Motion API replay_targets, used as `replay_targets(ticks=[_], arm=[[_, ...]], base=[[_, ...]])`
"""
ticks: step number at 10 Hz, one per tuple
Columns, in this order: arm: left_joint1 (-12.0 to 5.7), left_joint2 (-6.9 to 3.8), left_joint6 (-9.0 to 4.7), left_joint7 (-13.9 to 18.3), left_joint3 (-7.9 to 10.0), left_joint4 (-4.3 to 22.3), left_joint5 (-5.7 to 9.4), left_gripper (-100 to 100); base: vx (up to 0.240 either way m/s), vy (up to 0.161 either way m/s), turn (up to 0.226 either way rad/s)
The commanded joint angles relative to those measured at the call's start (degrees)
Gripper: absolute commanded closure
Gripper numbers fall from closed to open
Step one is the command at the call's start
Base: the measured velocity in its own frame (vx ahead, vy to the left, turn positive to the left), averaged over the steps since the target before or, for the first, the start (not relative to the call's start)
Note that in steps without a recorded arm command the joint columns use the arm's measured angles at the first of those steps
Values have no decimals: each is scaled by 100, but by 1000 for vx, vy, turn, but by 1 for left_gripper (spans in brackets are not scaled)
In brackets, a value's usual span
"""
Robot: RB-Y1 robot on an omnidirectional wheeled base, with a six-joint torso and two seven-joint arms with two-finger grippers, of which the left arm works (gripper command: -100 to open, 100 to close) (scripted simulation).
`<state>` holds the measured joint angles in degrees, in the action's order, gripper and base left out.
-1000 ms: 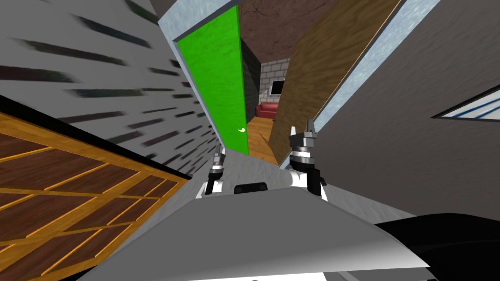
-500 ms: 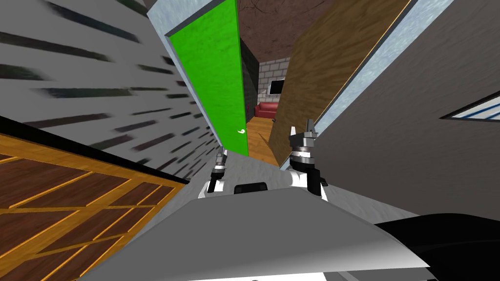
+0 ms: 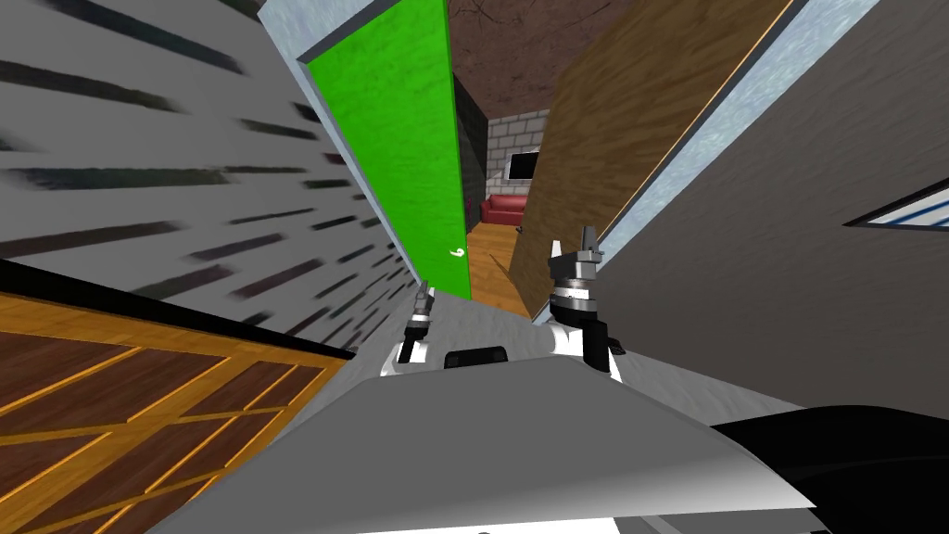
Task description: Push the door open
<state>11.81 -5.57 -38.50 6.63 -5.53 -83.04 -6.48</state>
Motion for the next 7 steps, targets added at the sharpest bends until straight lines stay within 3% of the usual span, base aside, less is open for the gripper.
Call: replay_targets(ticks=[1,7], arm=[[-114,-4,-34,3,-1,240,-5,-100],[-459,21,-146,0,-28,1036,-38,-100]], base=[[92,41,-61],[93,40,-49]])
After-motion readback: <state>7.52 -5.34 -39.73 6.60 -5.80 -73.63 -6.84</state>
